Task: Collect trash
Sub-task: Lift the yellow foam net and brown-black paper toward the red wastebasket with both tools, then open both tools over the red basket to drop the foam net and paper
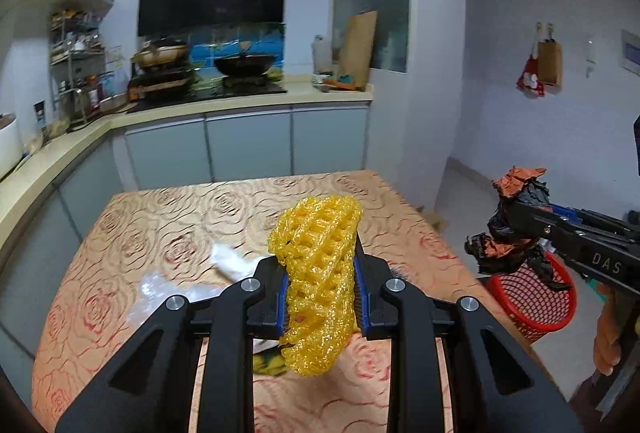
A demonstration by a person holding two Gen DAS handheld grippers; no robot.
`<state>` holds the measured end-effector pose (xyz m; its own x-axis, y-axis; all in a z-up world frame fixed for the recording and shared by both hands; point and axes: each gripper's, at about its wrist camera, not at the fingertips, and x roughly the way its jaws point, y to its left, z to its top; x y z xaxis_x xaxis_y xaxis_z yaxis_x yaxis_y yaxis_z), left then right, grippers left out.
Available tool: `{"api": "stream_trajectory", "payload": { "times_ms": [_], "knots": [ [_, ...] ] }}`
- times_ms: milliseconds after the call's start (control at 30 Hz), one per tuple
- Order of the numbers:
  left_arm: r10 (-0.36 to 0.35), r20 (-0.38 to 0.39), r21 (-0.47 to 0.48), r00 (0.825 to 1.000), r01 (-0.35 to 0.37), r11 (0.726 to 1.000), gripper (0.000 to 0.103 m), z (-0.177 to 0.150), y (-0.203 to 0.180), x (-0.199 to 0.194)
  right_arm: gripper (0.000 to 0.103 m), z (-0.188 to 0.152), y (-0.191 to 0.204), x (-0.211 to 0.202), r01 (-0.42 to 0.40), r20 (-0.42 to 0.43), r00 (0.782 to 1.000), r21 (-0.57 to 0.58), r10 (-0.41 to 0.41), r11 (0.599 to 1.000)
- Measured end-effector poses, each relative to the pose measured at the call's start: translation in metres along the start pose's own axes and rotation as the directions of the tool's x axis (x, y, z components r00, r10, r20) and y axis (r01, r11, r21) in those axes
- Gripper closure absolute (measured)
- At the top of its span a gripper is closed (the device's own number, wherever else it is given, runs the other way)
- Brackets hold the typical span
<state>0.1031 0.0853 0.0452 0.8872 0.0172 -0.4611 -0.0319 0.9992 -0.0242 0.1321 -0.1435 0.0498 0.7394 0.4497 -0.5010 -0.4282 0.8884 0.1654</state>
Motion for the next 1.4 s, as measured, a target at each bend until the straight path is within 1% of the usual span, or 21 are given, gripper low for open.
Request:
{"api": "stream_trajectory", "payload": {
  "times_ms": [433, 667, 800, 967, 1233, 1400],
  "knots": [
    [-0.117, 0.007, 0.051, 0.993, 0.117, 0.992, 0.08, 0.017, -0.06, 0.023, 0.07, 0.001, -0.056, -0.022, 0.11, 0.033, 0.993, 0.073, -0.112, 0.991],
    [-0.181, 0.011, 0.047, 0.983, 0.18, 0.982, 0.08, 0.025, -0.089, 0.033, 0.07, -0.005, -0.087, -0.034, 0.175, 0.035, 0.983, 0.113, -0.18, 0.978],
    [-0.215, 0.005, 0.066, 0.977, 0.214, 0.975, 0.08, 0.027, -0.11, 0.04, 0.07, -0.008, -0.105, -0.04, 0.206, 0.036, 0.976, 0.144, -0.213, 0.968],
    [-0.265, -0.022, 0.081, 0.964, 0.266, 0.961, 0.08, 0.029, -0.137, 0.056, 0.07, -0.014, -0.122, -0.049, 0.244, 0.036, 0.967, 0.169, -0.253, 0.955],
    [-0.306, -0.081, 0.119, 0.949, 0.314, 0.942, 0.08, 0.02, -0.179, 0.078, 0.07, -0.024, -0.151, -0.056, 0.296, 0.016, 0.952, 0.216, -0.306, 0.93],
    [-0.324, -0.112, 0.136, 0.939, 0.337, 0.932, 0.08, 0.015, -0.199, 0.091, 0.07, -0.031, -0.166, -0.059, 0.324, 0.002, 0.943, 0.238, -0.334, 0.916]
  ]
}}
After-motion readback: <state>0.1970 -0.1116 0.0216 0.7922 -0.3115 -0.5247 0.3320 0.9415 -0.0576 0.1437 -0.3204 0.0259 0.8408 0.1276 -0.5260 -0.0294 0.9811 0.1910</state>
